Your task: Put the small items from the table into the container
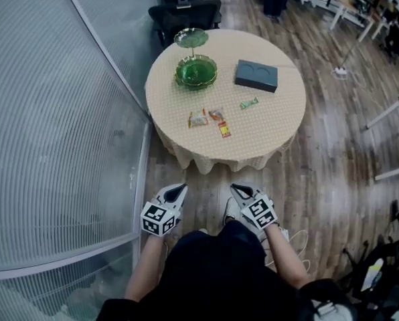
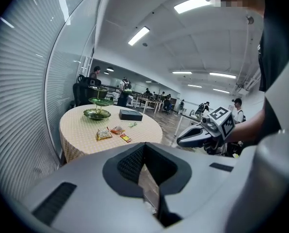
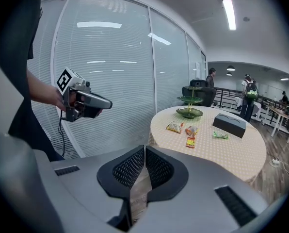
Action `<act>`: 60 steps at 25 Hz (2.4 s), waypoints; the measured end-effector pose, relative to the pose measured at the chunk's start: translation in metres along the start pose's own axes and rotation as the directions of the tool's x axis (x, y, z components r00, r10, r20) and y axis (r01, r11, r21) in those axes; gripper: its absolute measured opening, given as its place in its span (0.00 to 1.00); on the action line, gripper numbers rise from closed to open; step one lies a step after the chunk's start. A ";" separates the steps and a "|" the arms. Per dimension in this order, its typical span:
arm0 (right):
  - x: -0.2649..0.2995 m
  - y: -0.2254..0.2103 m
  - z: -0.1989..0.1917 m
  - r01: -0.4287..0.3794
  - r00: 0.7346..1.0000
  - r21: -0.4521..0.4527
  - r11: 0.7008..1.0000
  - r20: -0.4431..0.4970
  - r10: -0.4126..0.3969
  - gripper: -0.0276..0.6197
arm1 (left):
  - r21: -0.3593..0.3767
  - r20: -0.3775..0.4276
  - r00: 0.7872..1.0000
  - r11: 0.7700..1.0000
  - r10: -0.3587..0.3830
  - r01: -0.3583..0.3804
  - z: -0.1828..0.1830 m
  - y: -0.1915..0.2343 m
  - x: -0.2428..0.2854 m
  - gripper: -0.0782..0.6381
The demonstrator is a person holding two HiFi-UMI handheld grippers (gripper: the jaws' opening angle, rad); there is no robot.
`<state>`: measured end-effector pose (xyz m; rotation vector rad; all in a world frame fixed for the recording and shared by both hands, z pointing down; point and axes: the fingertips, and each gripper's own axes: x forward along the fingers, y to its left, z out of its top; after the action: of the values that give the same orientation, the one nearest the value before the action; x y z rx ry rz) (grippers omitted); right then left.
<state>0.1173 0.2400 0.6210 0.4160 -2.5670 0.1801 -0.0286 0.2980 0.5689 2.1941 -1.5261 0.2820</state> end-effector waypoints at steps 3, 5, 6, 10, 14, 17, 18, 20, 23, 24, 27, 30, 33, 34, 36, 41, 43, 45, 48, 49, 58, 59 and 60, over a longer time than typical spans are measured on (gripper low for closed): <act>0.011 -0.023 0.010 -0.038 0.999 -0.014 0.999 0.002 0.039 0.09 | -0.012 -0.006 0.999 0.999 0.044 -0.044 0.012 0.009 0.019 0.11; 0.015 -0.037 0.013 -0.073 0.997 -0.027 0.997 -0.006 0.073 0.09 | -0.023 0.008 0.997 0.997 0.077 -0.076 0.023 0.013 0.032 0.11; 0.018 -0.043 0.013 -0.093 0.996 -0.038 0.995 -0.013 0.092 0.09 | -0.023 0.014 0.995 0.995 0.098 -0.097 0.029 0.014 0.038 0.11; 0.023 -0.070 0.012 -0.155 0.988 -0.078 0.985 -0.040 0.152 0.09 | 0.010 0.015 0.983 0.983 0.182 -0.183 0.044 0.021 0.062 0.11; 0.028 -0.098 0.018 -0.197 0.980 -0.110 0.974 -0.043 0.193 0.09 | 0.007 0.030 0.971 0.971 0.237 -0.237 0.057 0.022 0.078 0.11; 0.034 -0.115 0.023 -0.211 0.977 -0.126 0.969 -0.045 0.207 0.09 | 0.003 0.028 0.966 0.966 0.258 -0.258 0.062 0.024 0.087 0.11; 0.036 -0.118 0.025 -0.213 0.977 -0.125 0.969 -0.043 0.209 0.09 | 0.004 0.020 0.965 0.965 0.260 -0.260 0.062 0.024 0.089 0.11; 0.039 -0.122 0.028 -0.215 0.977 -0.112 0.970 -0.034 0.213 0.09 | 0.008 0.005 0.965 0.965 0.262 -0.262 0.060 0.025 0.091 0.11; 0.044 -0.126 0.027 -0.216 0.976 -0.096 0.972 -0.035 0.214 0.09 | 0.006 -0.014 0.966 0.966 0.257 -0.257 0.057 0.031 0.096 0.11; 0.046 -0.127 0.025 -0.216 0.976 -0.094 0.972 -0.041 0.213 0.09 | 0.004 -0.017 0.968 0.968 0.250 -0.250 0.056 0.033 0.100 0.11; 0.049 -0.130 0.026 -0.211 0.977 -0.101 0.972 -0.064 0.206 0.09 | -0.004 -0.013 0.975 0.975 0.221 -0.221 0.060 0.039 0.111 0.11; 0.058 -0.132 0.032 -0.192 0.980 -0.097 0.977 -0.068 0.186 0.09 | 0.001 -0.014 0.981 0.981 0.193 -0.193 0.060 0.055 0.122 0.11; 0.066 -0.136 0.039 -0.161 0.986 -0.095 0.982 -0.068 0.155 0.09 | 0.025 -0.029 0.987 0.987 0.159 -0.158 0.059 0.073 0.135 0.11; 0.069 -0.139 0.042 -0.153 0.987 -0.102 0.983 -0.074 0.146 0.09 | 0.034 -0.032 0.989 0.989 0.147 -0.146 0.060 0.079 0.140 0.11; 0.077 -0.143 0.048 -0.135 0.989 -0.114 0.984 -0.083 0.126 0.09 | 0.054 -0.038 0.992 0.991 0.122 -0.120 0.062 0.094 0.150 0.11; 0.096 -0.153 0.060 -0.078 0.994 -0.110 0.991 -0.085 0.069 0.09 | 0.105 -0.073 0.996 0.993 0.055 -0.047 0.060 0.121 0.171 0.11; 0.102 -0.157 0.062 -0.052 0.995 -0.099 0.994 -0.091 0.043 0.09 | 0.112 -0.101 0.995 0.994 0.023 -0.012 0.055 0.129 0.179 0.11; 0.109 -0.157 0.065 -0.038 0.995 -0.080 0.996 -0.090 0.031 0.09 | 0.120 -0.133 0.991 0.993 0.006 0.010 0.047 0.139 0.184 0.11; 0.120 -0.154 0.068 -0.038 0.995 -0.062 0.997 -0.092 0.032 0.09 | 0.151 -0.164 0.986 0.989 0.024 0.002 0.039 0.159 0.190 0.11; 0.123 -0.154 0.069 -0.039 0.995 -0.059 0.998 -0.097 0.033 0.09 | 0.164 -0.174 0.984 0.987 0.034 -0.005 0.037 0.167 0.194 0.11; 0.153 -0.155 0.056 -0.096 0.986 -0.041 0.995 -0.141 0.089 0.09 | 0.236 -0.284 0.956 0.972 0.074 -0.005 0.015 0.207 0.234 0.11; 0.155 -0.155 0.056 -0.105 0.985 -0.041 0.994 -0.144 0.098 0.09 | 0.240 -0.292 0.953 0.971 0.077 -0.005 0.012 0.209 0.238 0.11; 0.157 -0.156 0.056 -0.112 0.984 -0.039 0.993 -0.146 0.106 0.09 | 0.244 -0.302 0.950 0.970 0.080 -0.004 0.009 0.212 0.242 0.11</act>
<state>0.0139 0.0408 0.6627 0.2357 -2.4477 0.1814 -0.1368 0.0313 0.7120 2.1670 -1.4229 0.8261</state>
